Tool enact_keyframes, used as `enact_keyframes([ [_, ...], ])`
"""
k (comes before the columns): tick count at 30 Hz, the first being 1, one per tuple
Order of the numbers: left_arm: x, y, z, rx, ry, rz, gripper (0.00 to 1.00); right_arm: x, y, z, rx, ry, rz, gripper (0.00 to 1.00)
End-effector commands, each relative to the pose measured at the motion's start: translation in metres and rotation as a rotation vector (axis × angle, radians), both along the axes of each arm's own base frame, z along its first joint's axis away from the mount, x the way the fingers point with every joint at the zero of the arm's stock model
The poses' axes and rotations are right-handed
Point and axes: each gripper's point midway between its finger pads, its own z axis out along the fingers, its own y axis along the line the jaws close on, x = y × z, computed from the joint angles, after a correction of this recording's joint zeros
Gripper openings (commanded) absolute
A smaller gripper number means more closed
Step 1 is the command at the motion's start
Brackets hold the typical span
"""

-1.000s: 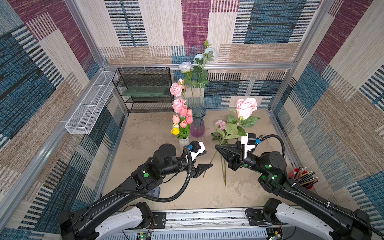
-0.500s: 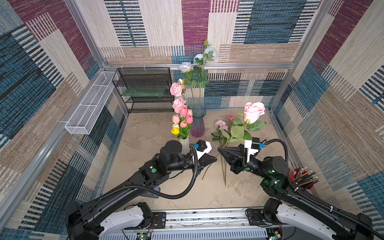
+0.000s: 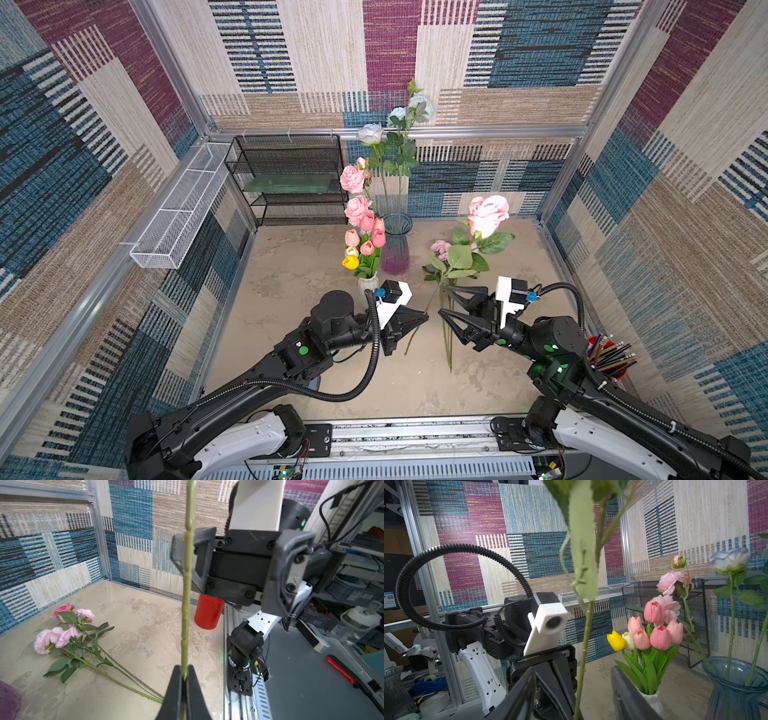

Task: Pick out pink flowers from the vase
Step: Pick up the flower from the vase.

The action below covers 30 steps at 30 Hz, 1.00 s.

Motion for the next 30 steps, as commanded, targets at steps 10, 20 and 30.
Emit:
enact_keyframes([
  [10,0.008,0.015,0.060,-0.293,0.085,0.082,0.00,-0.011,0.020,-0.049,-0.160,-0.005,0.059,0.59],
  [20,0.010,0.014,0.058,-0.332,0.164,0.081,0.00,0.021,0.036,-0.061,-0.242,0.045,-0.041,0.50],
  [30,0.012,0.016,0.048,-0.328,0.187,0.101,0.00,0.030,0.053,-0.056,-0.249,0.086,-0.028,0.06],
])
